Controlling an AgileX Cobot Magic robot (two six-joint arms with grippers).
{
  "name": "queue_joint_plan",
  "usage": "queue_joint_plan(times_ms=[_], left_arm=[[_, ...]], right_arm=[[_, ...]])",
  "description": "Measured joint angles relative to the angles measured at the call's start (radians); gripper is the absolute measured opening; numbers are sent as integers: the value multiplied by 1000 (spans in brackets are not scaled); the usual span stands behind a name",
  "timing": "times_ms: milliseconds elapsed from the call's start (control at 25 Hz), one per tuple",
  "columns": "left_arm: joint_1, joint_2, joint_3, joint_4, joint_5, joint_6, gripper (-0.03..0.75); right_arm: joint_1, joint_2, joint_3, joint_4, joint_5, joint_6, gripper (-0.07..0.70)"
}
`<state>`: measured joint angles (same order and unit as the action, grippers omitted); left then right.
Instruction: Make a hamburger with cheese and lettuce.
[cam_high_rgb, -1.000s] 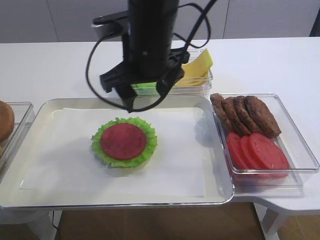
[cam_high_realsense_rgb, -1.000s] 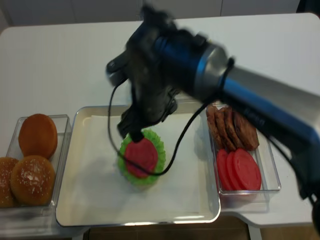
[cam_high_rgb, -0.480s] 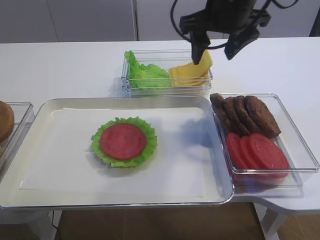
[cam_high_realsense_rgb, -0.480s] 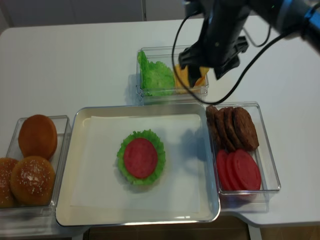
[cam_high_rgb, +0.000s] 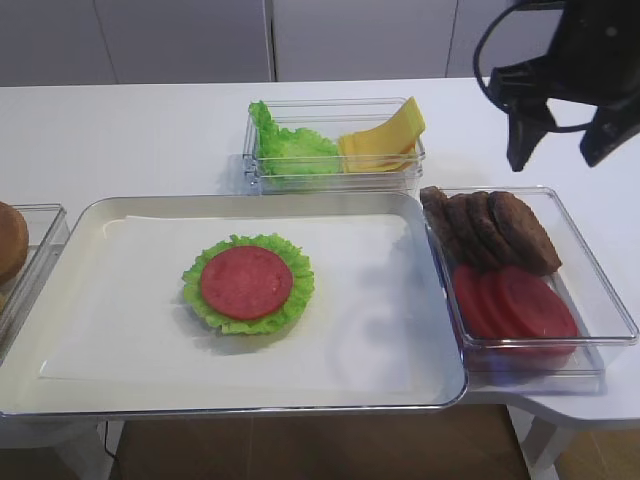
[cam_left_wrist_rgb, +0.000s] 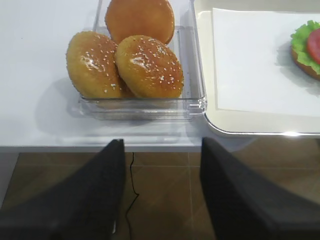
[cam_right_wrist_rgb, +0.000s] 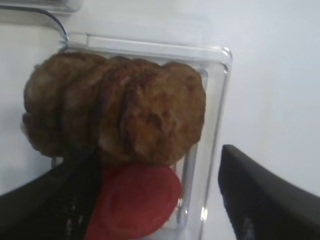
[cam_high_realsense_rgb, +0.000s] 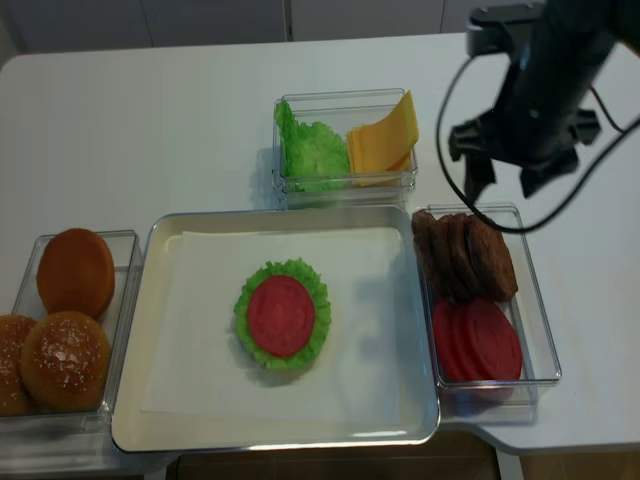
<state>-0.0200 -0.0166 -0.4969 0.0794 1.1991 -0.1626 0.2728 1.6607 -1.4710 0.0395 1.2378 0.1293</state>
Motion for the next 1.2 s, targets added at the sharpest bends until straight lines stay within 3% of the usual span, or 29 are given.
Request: queue_joint_plan(times_ms=[400,840,1200], left_arm=[[0,0,0,0,0,0,362],[-2,0,0,0,0,0,362],[-16,0,0,0,0,0,362]], right_arm=[[-88,-300,233,-24,0,-12,543],[-90,-712,522,-14,4,10,541],[-90,-1088,689,15,22,17,541]])
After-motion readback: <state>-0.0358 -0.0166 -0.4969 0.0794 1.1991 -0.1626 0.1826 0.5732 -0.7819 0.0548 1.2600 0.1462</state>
